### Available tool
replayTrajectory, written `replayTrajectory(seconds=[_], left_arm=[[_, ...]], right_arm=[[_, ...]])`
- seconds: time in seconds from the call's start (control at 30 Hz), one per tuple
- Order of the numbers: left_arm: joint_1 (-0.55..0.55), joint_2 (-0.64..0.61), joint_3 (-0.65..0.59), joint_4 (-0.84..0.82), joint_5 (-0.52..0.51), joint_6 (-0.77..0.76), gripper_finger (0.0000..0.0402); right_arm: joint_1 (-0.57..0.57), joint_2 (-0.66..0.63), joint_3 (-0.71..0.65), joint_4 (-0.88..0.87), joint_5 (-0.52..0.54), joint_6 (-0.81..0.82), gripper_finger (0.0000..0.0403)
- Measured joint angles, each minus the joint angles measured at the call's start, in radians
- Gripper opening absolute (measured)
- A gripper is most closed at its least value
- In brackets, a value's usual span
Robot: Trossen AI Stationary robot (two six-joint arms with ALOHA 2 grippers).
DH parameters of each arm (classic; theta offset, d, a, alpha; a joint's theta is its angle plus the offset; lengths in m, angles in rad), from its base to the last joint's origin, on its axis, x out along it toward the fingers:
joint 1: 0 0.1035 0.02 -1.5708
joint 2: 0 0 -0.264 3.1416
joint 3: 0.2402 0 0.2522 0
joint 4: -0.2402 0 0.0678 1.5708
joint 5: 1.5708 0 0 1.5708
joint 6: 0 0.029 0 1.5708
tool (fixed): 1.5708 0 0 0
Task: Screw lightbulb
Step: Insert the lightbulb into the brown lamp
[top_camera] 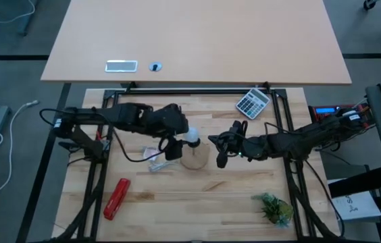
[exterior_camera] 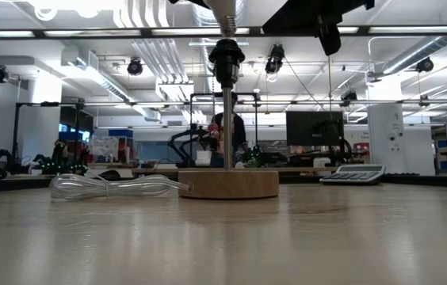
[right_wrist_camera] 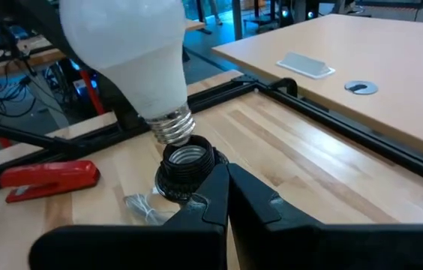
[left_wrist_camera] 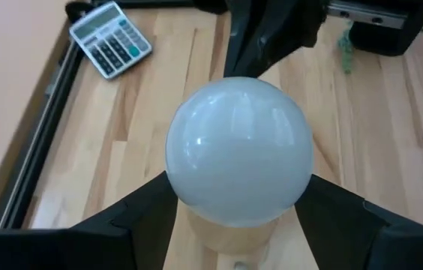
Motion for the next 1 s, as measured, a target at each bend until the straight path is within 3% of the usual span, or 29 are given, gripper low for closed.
replayTrajectory(seconds=[0.13, 0.57, 0.73, 1.0], left_arm=[[0.002, 0.045, 0.051, -0.082, -0.001, -0.016, 0.0244], [0.002, 0.056, 0.069, -0.107, 0.063, -0.035, 0.0245], [0.019, 0.06, 0.097, -0.106, 0.092, 0.001, 0.0245], [0.047, 0.062, 0.146, -0.12, 0.135, -0.004, 0.0245]], right_arm=[[0.0, -0.007, 0.002, -0.012, 0.0, -0.021, 0.0], [-0.008, -0.022, 0.012, -0.089, -0.018, -0.076, 0.0], [-0.067, -0.035, 0.012, -0.088, -0.169, -0.087, 0.0], [-0.174, -0.058, 0.012, -0.104, -0.32, -0.134, 0.0]])
